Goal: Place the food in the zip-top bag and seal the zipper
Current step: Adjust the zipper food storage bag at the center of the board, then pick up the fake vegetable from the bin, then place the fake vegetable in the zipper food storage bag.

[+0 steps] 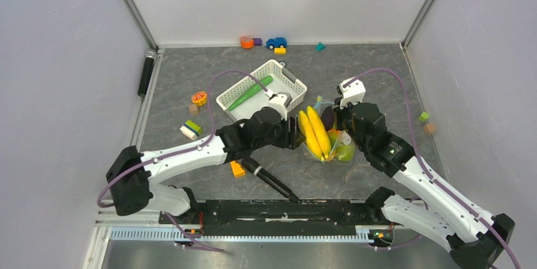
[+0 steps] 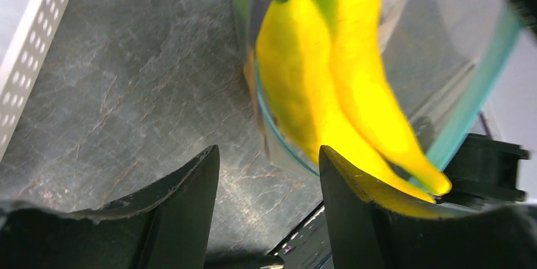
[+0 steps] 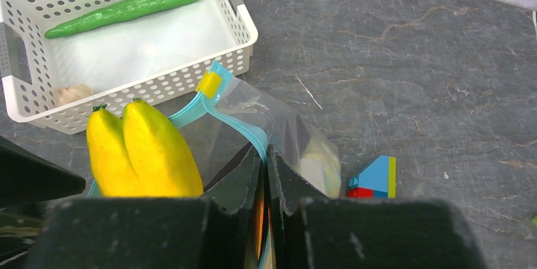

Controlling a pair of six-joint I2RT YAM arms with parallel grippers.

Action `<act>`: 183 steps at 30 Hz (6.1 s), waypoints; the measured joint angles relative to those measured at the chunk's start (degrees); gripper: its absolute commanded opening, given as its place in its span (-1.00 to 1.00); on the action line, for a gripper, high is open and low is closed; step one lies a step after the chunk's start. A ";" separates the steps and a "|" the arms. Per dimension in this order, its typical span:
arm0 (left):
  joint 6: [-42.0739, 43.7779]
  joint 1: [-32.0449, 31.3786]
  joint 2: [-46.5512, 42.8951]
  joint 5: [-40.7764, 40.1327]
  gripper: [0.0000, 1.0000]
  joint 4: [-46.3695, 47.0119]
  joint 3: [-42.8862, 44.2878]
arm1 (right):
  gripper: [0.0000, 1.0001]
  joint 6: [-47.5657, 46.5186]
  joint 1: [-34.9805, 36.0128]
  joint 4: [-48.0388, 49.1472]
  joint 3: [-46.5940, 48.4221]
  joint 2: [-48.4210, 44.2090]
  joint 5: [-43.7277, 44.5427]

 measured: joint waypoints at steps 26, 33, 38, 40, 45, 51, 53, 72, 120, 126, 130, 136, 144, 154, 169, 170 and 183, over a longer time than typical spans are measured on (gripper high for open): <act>3.89 0.00 3.50 -4.85 -0.95 -2.60 7.15 | -0.77 -1.97 0.00 0.22 0.00 -0.04 -8.50; 9.20 0.00 -1.18 -9.20 -0.96 -1.60 10.05 | -0.77 -2.01 0.00 2.10 0.00 -3.45 -11.69; 11.30 0.00 -2.40 -9.35 -0.96 -0.48 10.05 | -0.74 -1.90 0.00 5.01 0.02 -5.66 -12.39; 11.93 0.02 -2.19 -9.53 -0.96 -0.44 10.05 | -0.74 -1.81 0.00 5.55 0.02 -5.77 -11.69; 12.15 0.02 -0.66 -9.60 -0.96 -0.26 10.05 | -0.66 -1.38 0.00 4.79 0.02 -4.66 -8.00; 12.13 0.15 0.85 -9.66 -0.96 -0.35 10.05 | -0.02 -0.87 0.00 0.28 0.00 -2.19 -5.31; 12.15 0.28 0.85 -9.77 -0.96 -0.28 10.05 | 0.12 -0.66 0.00 -0.59 -0.48 -2.86 -5.62; 12.13 0.70 0.48 -10.01 -0.96 -0.35 10.05 | -1.00 3.91 0.00 2.27 -15.41 -7.76 -9.35; 60.04 29.00 43.08 8.59 0.92 -16.72 45.18 | -0.97 -3.04 0.00 -4.85 -4.04 -4.98 4.15; 61.68 30.25 51.01 6.58 0.73 -19.30 51.47 | -0.97 -3.02 0.00 -4.94 -4.04 -5.62 4.20; 61.66 32.00 56.72 6.29 0.68 -21.68 55.58 | -0.97 -3.02 0.00 -4.94 -4.04 -5.60 4.20; 61.33 34.21 59.78 7.58 0.71 -25.51 60.33 | -0.97 -3.02 0.00 -4.92 -4.04 -5.60 4.24; 61.20 35.04 62.77 11.10 0.52 -33.88 65.72 | -0.96 -3.02 0.00 -4.92 -4.04 -5.60 4.26; 60.35 35.04 62.77 16.50 -0.61 -37.79 65.83 | -0.95 -3.02 0.00 -4.94 -4.04 -5.86 4.31; 48.06 34.84 35.82 17.68 -0.96 -18.71 40.68 | -0.94 -2.99 0.00 -5.18 -4.04 -6.95 4.17; 46.97 34.58 31.58 17.94 -0.96 -15.80 37.97 | -0.94 -2.99 0.00 -5.18 -4.07 -6.97 4.13; 24.13 29.77 3.41 24.00 -0.96 15.87 21.55 | -0.92 -2.99 0.00 -5.18 -4.09 -7.63 3.89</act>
